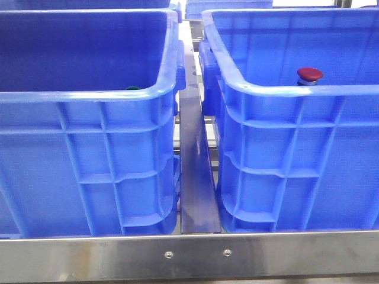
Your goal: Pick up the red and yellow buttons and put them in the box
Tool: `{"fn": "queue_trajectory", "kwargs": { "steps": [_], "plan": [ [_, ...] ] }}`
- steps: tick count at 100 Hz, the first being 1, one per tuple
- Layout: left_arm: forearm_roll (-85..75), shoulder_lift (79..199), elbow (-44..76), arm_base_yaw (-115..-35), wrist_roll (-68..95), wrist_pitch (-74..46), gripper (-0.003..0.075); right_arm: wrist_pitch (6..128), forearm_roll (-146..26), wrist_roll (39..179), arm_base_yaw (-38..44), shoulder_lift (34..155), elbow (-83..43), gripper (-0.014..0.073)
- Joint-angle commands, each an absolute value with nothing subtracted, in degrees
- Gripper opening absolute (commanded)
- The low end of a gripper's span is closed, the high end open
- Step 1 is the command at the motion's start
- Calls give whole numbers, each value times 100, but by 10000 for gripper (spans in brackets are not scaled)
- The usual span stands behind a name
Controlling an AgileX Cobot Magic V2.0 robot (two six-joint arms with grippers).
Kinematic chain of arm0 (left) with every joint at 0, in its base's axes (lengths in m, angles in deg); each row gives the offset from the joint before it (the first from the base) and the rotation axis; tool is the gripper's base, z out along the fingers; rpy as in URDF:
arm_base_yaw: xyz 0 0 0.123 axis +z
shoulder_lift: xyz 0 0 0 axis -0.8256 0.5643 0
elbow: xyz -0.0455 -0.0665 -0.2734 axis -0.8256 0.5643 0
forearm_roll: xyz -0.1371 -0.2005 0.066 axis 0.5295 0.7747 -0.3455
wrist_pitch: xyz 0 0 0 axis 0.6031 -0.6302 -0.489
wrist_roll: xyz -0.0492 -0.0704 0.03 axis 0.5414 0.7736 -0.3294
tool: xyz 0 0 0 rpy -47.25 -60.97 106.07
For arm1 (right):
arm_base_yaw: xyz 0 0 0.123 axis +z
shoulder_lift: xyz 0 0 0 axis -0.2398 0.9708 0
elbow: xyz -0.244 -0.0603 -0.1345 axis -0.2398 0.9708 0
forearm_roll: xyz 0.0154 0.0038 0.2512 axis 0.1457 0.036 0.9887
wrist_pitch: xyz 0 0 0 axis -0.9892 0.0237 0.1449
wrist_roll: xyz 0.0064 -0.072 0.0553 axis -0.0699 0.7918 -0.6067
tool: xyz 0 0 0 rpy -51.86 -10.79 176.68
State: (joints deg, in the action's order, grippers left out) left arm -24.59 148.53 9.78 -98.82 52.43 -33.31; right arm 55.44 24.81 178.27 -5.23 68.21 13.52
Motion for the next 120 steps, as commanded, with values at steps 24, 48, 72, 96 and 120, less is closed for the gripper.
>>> {"fn": "queue_trajectory", "kwargs": {
  "steps": [24, 48, 72, 96, 120],
  "plan": [
    [-2585, 15629, 32, -10235, 5228, -3152, -19, 6224, 2485, 17884, -556, 6811, 1208, 0],
    [-2646, 15677, -35, -10352, 5128, -3162, -19, 6628, 2499, 17884, -556, 6811, 1208, 483],
    [-2646, 15677, -35, -10352, 5089, -3269, -19, 7323, 3503, 17884, -556, 6898, 1208, 619],
    [-2646, 15677, -35, -10352, 4945, -3269, -19, 8539, 3597, 16844, -556, 7741, 992, 582],
    [-2646, 15677, -35, -10352, 4941, -3269, -19, 10180, 3597, 16152, -556, 9187, 312, 582]
  ]
}}
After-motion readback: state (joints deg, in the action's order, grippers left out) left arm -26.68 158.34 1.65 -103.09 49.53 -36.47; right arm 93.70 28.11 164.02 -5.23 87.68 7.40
